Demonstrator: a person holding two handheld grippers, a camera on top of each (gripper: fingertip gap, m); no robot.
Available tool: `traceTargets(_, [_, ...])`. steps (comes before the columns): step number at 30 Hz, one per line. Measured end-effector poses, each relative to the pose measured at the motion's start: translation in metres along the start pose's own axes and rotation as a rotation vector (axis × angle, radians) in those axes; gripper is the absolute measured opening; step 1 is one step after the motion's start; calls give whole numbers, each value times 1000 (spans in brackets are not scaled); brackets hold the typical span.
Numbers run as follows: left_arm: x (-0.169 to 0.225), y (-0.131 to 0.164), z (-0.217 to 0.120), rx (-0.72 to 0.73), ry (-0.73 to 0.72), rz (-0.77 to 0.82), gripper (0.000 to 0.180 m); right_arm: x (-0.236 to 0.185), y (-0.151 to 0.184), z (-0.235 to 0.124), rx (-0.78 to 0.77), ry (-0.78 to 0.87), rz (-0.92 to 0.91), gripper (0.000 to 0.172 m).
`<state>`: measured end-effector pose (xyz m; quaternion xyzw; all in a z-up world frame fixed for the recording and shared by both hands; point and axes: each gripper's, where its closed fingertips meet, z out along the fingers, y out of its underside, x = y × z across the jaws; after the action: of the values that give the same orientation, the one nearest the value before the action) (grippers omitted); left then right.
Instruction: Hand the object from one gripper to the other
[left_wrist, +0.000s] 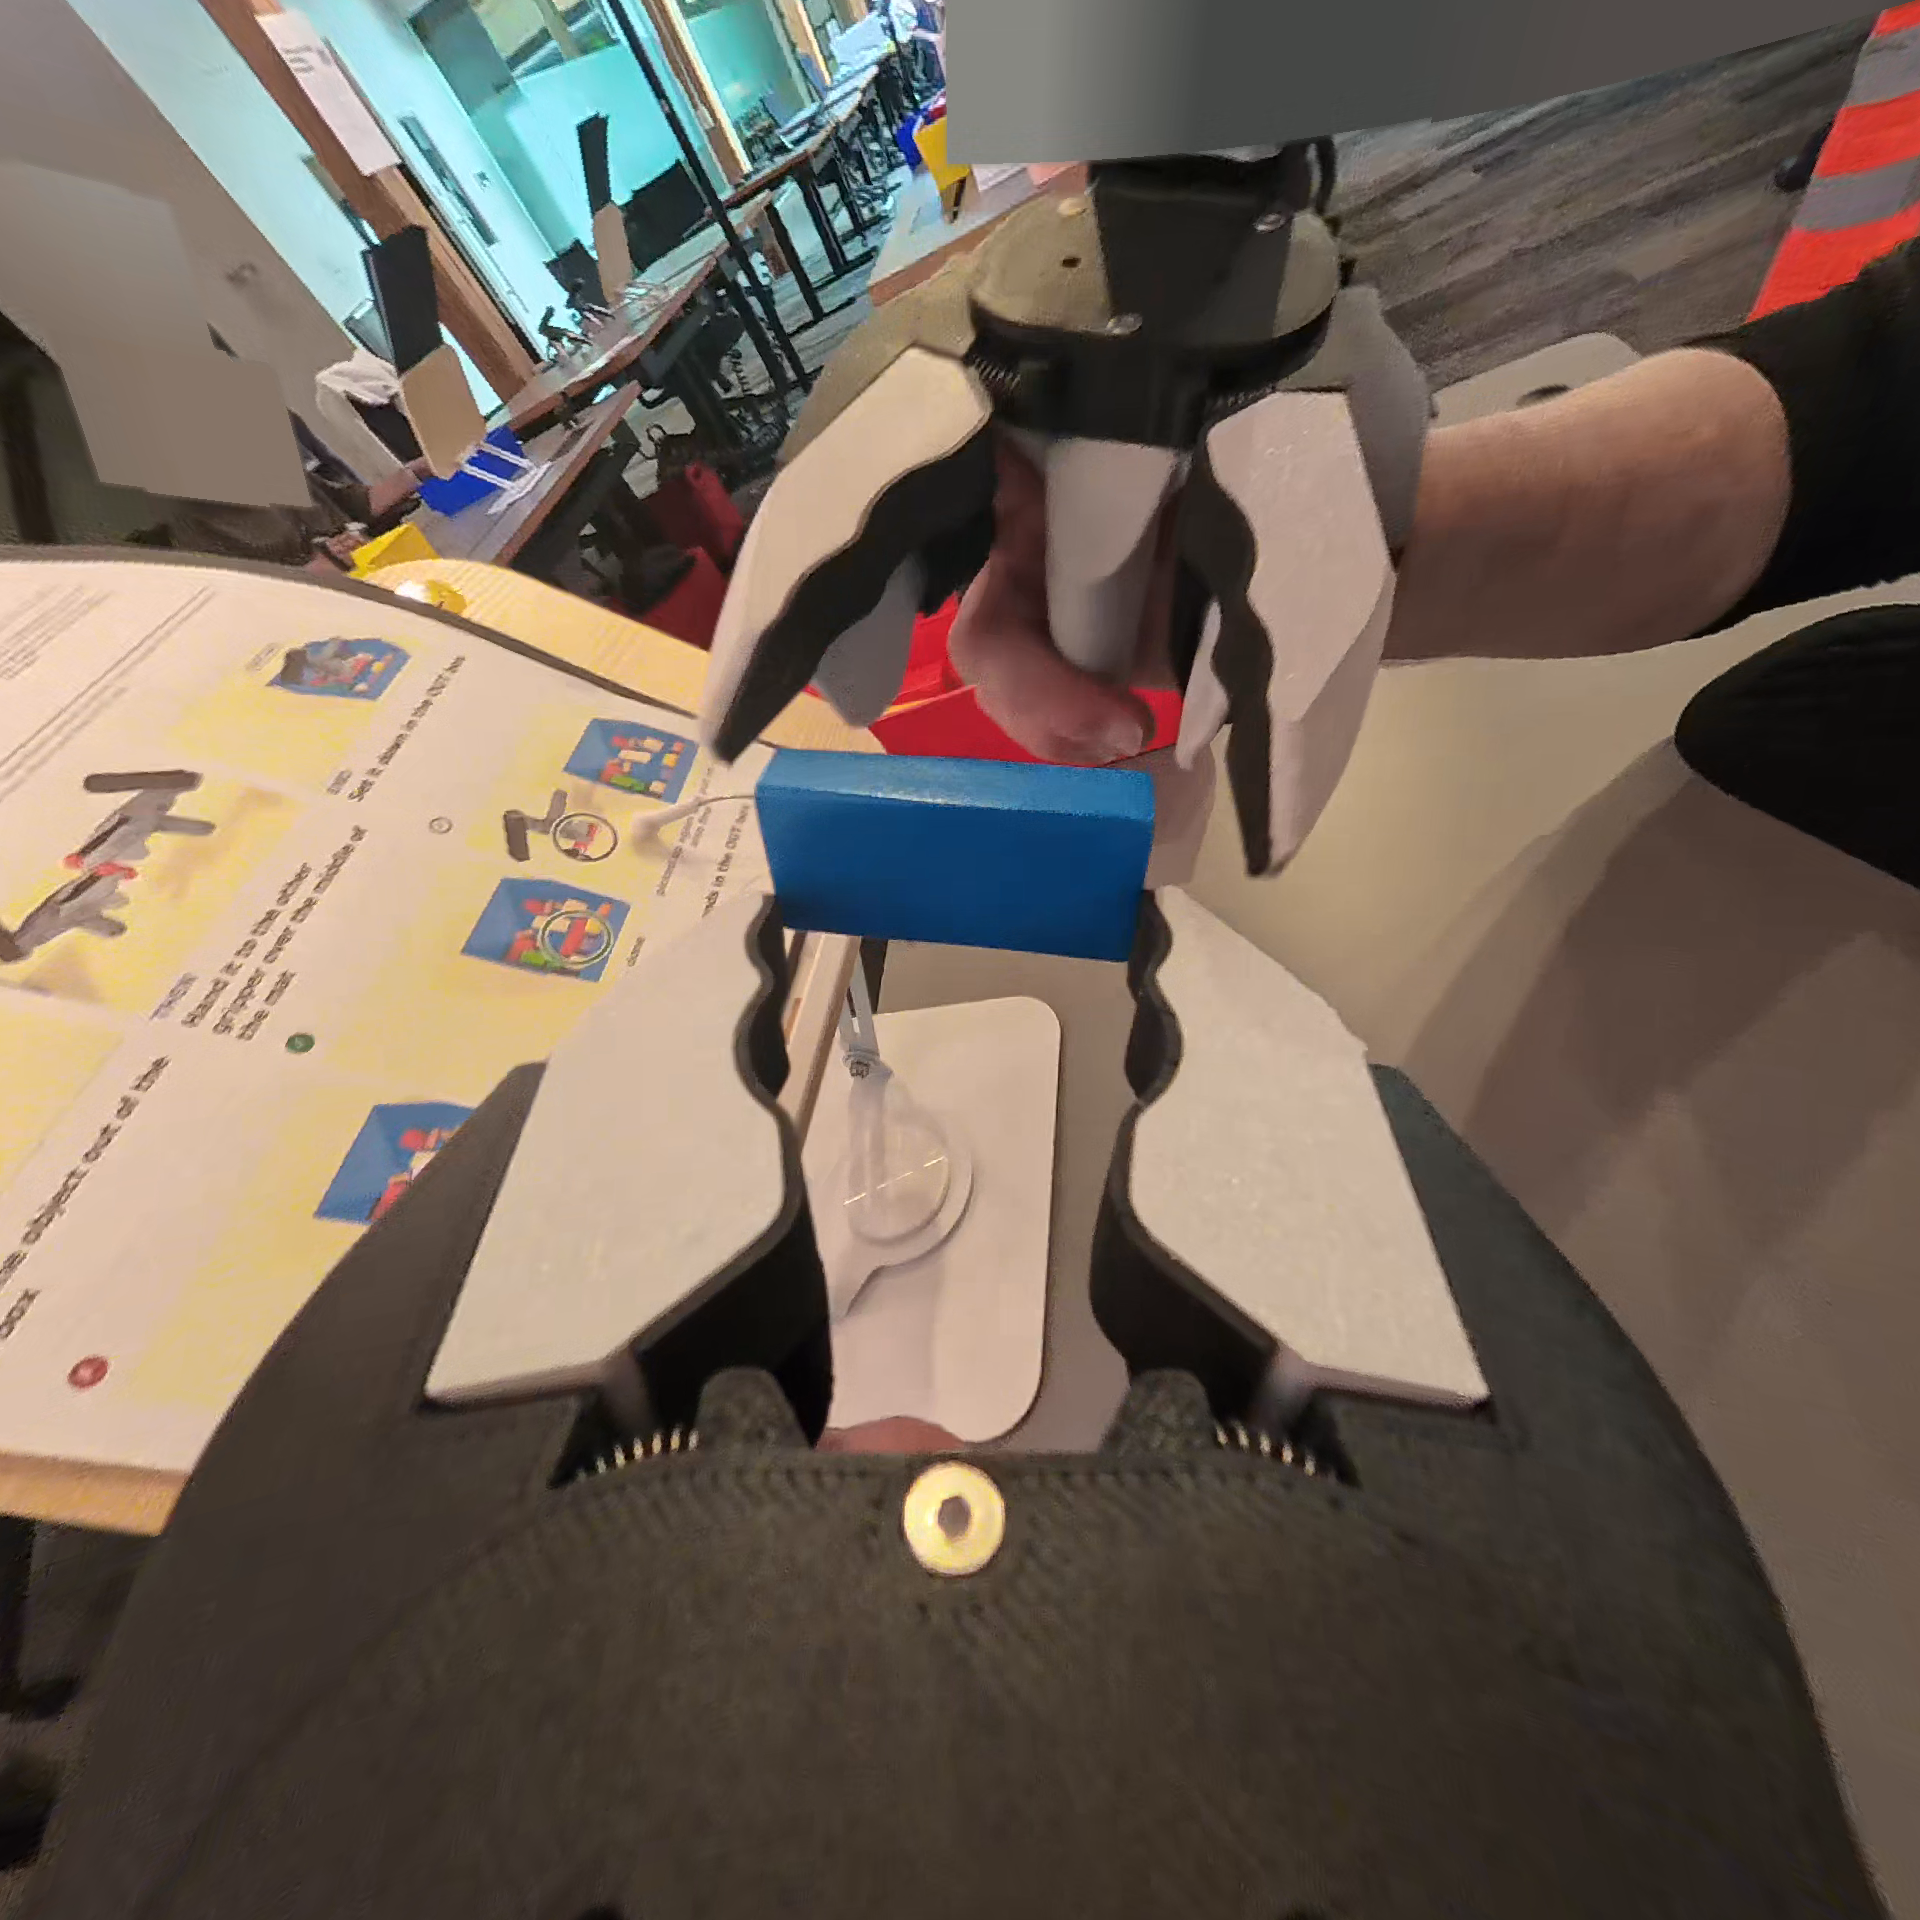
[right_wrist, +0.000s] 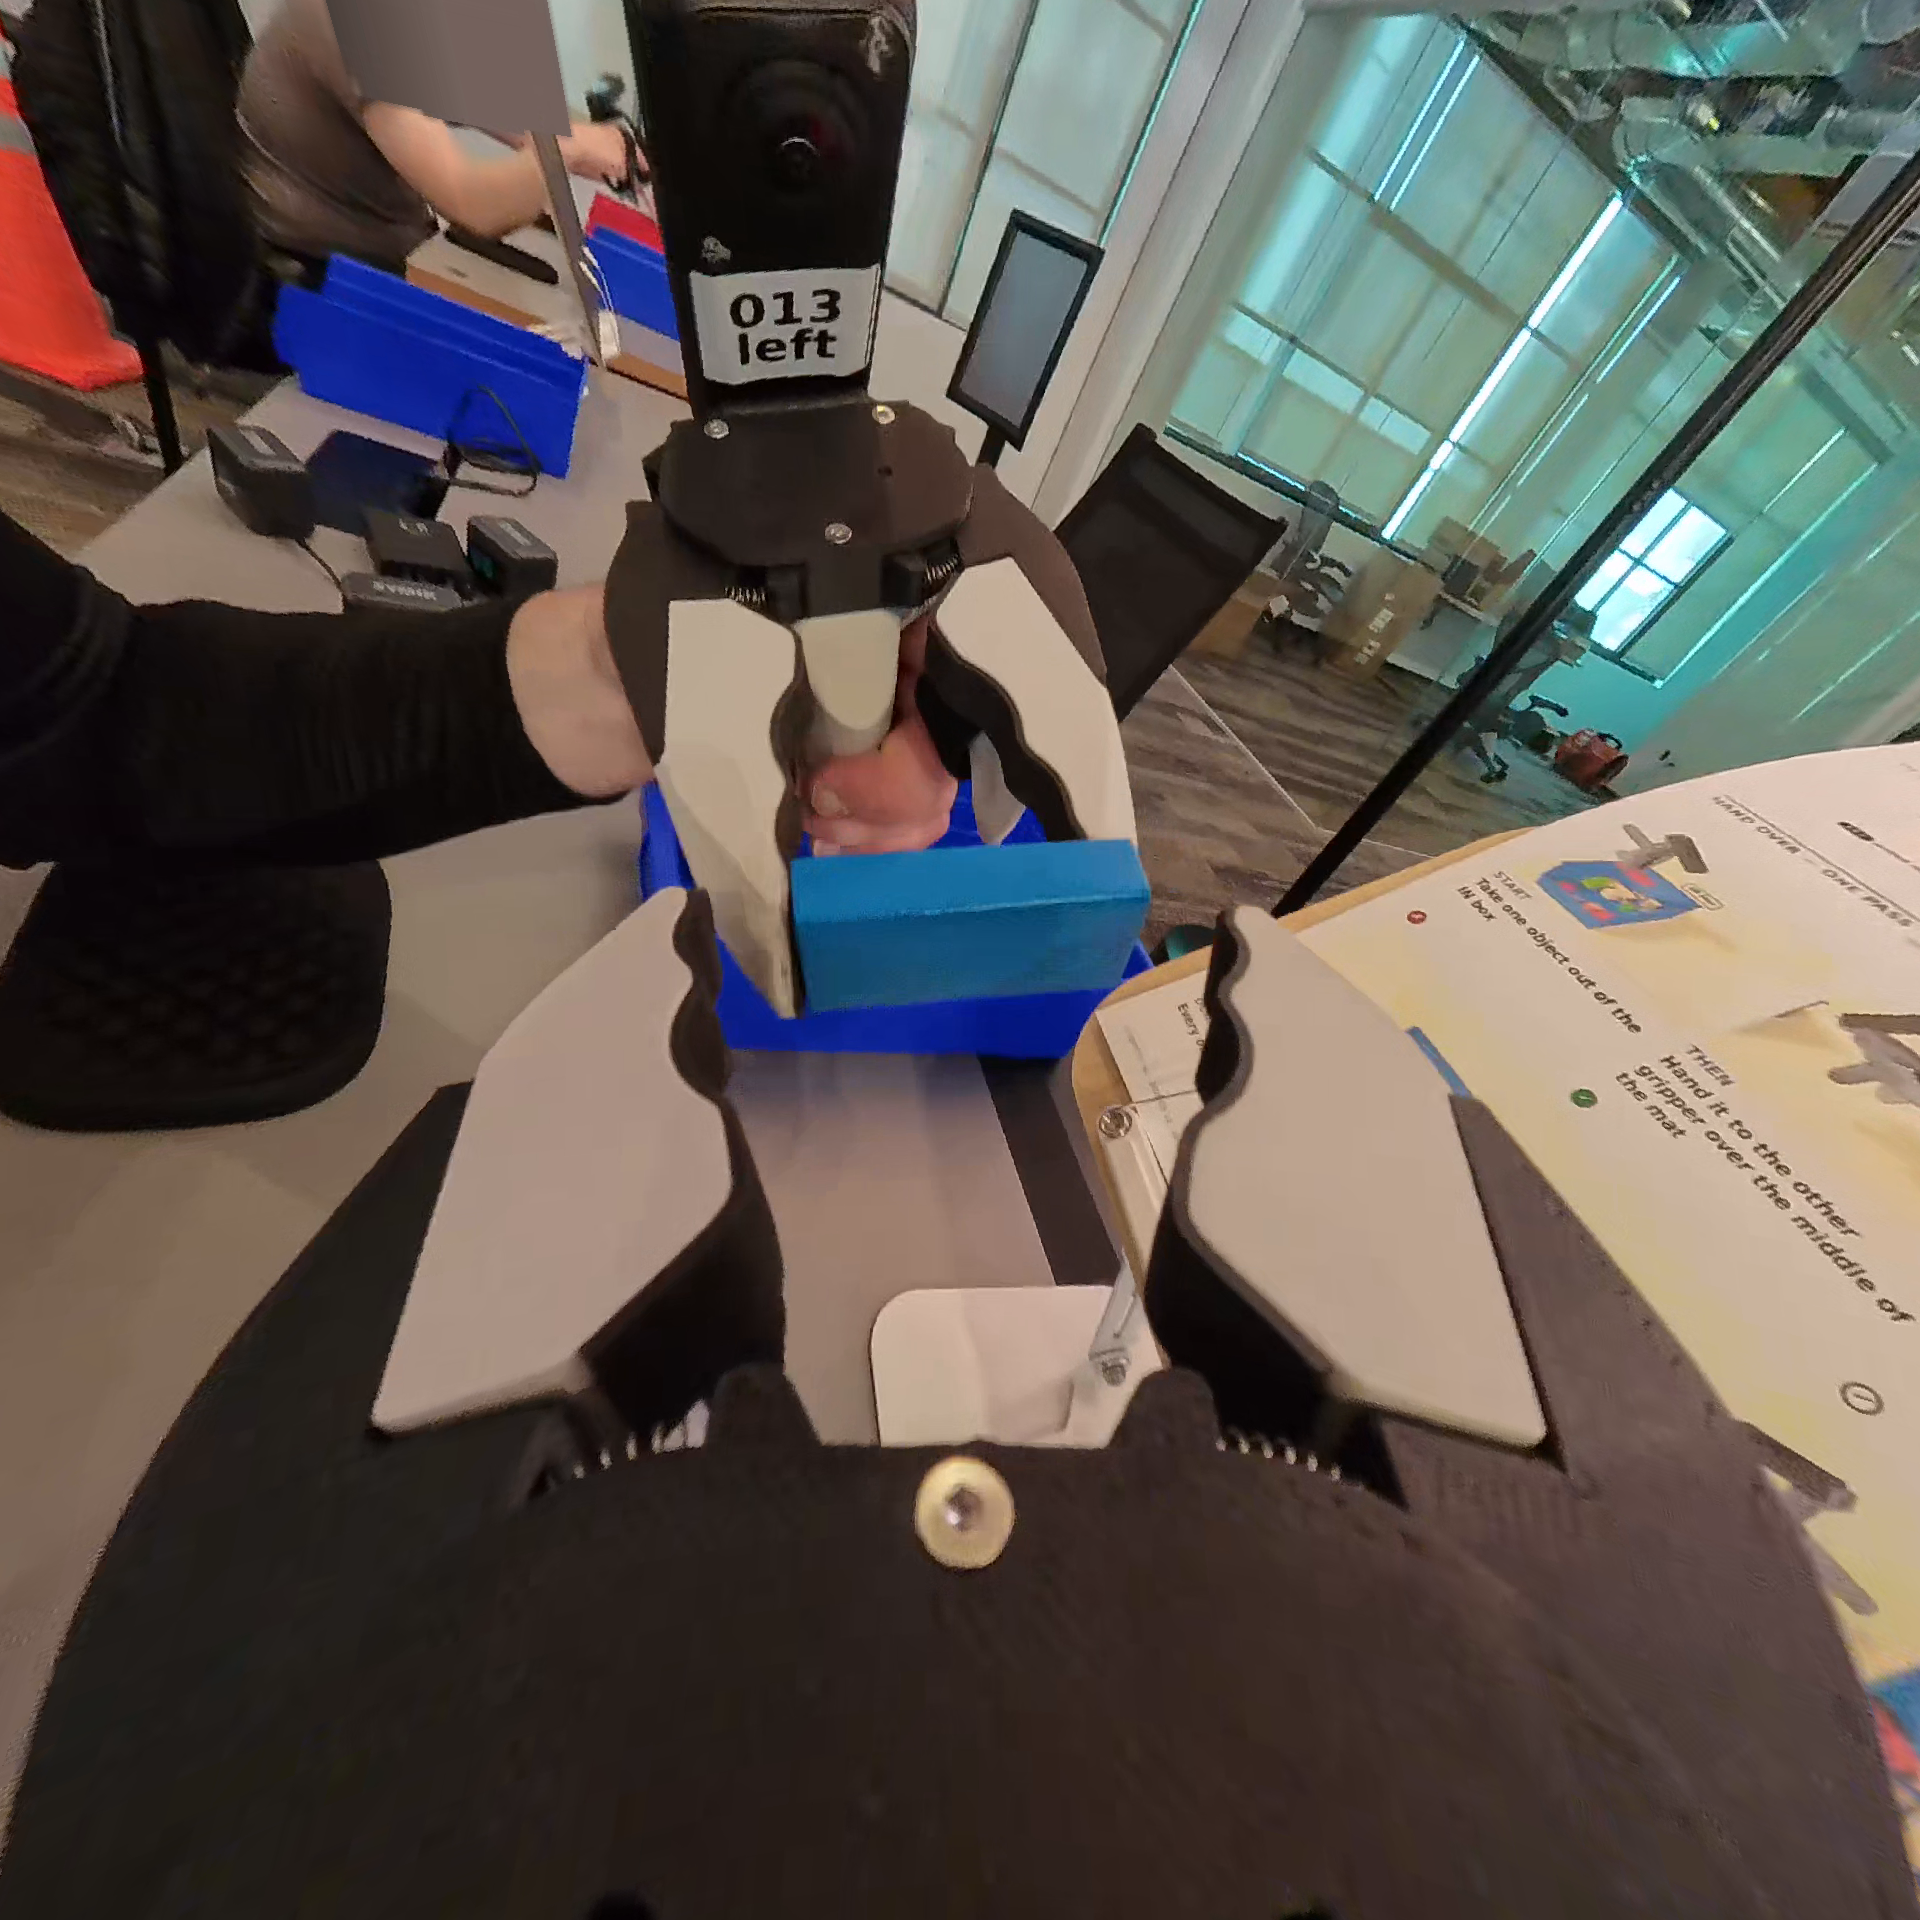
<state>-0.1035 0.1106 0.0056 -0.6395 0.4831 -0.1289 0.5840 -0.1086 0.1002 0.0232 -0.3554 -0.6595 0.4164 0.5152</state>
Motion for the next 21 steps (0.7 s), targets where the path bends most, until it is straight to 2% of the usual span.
traceTargets(3, [6, -4, 8, 7, 20, 16, 63, -2, 1, 0, 23, -24, 33, 84])
traceTargets(8, [8, -9, 12, 34, 36, 29, 63, -4, 1, -8, 66, -65, 67, 67])
traceTargets(21, [12, -25, 20, 73, 63, 23, 64, -3, -10, -23, 125, -34, 75, 66])
